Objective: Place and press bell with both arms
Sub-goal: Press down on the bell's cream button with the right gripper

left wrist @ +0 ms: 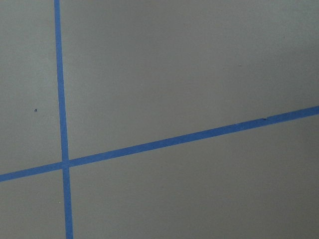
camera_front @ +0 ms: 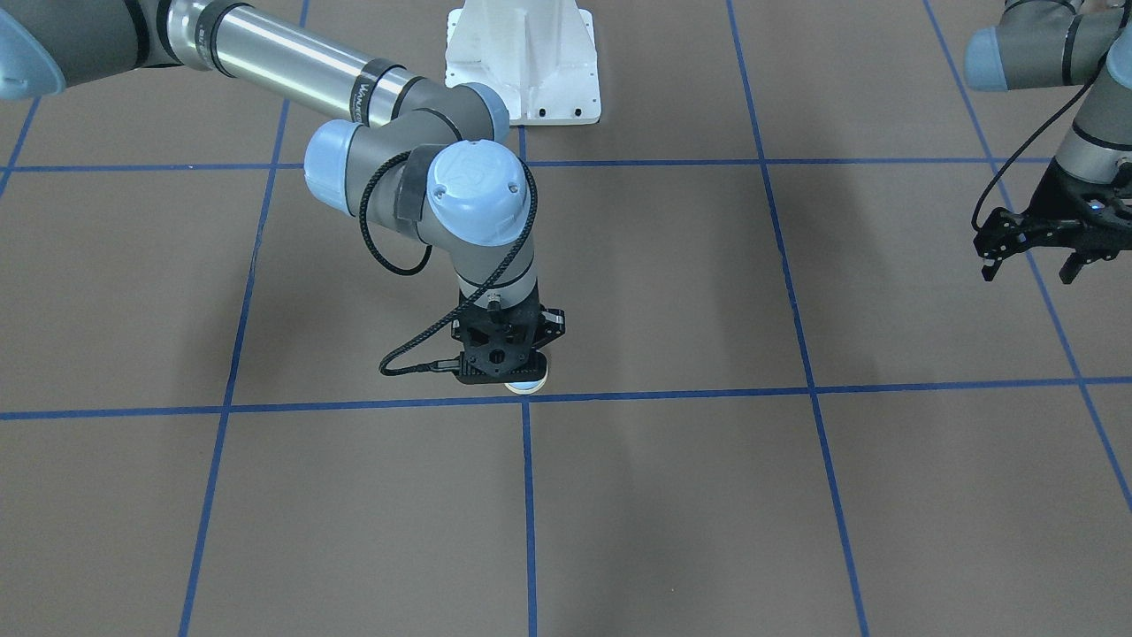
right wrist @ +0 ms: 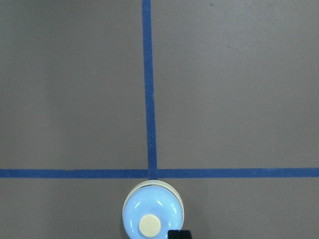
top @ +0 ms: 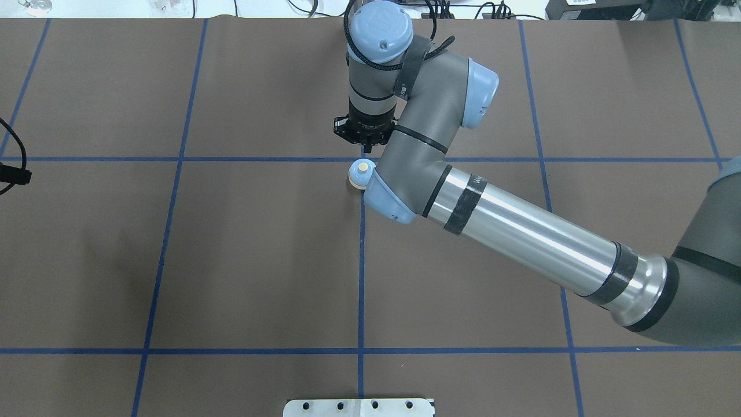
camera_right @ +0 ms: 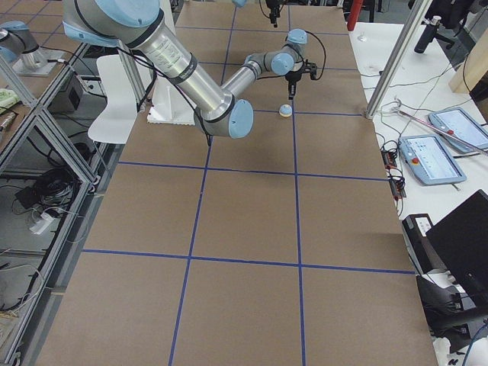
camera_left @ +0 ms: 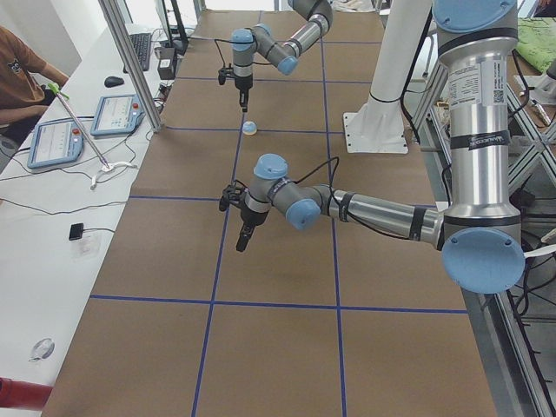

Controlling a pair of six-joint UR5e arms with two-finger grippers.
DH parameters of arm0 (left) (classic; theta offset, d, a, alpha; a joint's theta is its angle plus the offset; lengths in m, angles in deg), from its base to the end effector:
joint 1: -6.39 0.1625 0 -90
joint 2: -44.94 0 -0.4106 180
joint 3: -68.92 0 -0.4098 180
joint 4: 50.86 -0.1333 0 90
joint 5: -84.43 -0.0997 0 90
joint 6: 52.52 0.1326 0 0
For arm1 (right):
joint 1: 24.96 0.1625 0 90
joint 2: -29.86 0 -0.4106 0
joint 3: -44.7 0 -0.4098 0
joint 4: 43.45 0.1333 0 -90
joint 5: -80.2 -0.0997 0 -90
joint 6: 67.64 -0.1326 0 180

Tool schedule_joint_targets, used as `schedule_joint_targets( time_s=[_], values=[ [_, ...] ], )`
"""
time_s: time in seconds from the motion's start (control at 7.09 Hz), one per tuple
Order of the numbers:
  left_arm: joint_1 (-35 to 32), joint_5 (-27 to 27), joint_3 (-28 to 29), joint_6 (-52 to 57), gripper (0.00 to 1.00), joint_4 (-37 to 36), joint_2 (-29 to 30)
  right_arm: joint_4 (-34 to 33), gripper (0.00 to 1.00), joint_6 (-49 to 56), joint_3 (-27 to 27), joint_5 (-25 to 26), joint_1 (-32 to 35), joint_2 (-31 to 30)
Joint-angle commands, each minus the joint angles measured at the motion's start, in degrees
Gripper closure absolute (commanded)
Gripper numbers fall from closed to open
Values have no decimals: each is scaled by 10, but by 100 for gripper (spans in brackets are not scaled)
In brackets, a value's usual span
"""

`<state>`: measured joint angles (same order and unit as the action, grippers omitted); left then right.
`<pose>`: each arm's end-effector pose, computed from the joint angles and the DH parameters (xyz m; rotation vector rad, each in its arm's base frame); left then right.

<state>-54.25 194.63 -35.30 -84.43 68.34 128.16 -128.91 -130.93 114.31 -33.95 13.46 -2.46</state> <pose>0.1748 -0.4893 0.5575 0.3709 0.6151 0.0701 -0.5996 -0.5765 0.1574 0.0478 -0.8218 0.0389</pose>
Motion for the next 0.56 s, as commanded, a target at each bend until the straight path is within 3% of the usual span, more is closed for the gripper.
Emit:
schedule_joint_targets(
  time_s=[0.0, 0.42],
  values=[
    [0, -1, 2, 0, 0, 0, 0, 22, 100, 0, -35, 9, -5, 14],
    [0, -1, 2, 0, 0, 0, 0, 38, 100, 0, -57, 20, -19, 15]
  ],
)
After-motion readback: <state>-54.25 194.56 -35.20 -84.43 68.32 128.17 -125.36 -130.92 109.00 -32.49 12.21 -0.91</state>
